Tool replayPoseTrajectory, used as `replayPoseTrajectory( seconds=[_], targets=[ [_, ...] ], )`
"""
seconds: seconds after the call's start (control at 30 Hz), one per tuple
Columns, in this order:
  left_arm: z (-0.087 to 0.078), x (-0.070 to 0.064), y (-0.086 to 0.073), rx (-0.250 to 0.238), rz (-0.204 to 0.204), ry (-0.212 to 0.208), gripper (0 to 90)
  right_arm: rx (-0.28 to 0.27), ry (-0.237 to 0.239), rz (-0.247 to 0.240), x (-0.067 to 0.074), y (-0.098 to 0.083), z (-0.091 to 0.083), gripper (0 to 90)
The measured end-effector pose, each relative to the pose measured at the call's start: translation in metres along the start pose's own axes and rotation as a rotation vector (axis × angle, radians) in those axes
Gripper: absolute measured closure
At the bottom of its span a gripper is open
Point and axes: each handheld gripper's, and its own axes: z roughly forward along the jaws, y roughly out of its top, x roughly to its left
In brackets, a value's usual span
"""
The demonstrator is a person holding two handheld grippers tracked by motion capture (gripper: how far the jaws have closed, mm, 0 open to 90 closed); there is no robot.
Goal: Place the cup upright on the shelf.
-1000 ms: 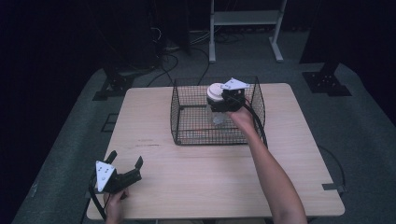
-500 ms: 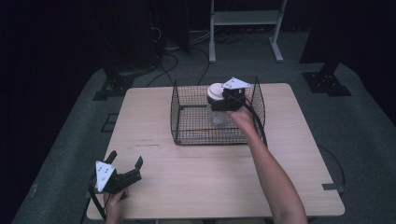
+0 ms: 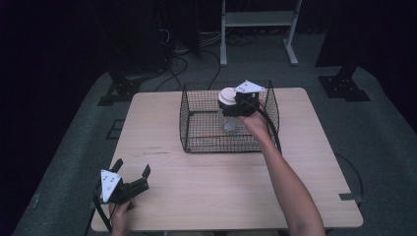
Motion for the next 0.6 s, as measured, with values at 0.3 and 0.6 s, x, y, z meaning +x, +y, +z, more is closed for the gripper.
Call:
replayPoseTrajectory(
  seconds=[0.3,0.6],
  targets=[
    [0.000,0.000,0.000,0.000,-0.001,0.001,0.0,-0.013,0.003,0.005,-0.001,0.004,-0.004,2.1],
    [0.001,0.000,0.000,0.001,-0.001,0.000,0.0,-0.049,0.005,0.025,-0.006,0.010,-0.014,2.1]
  ],
)
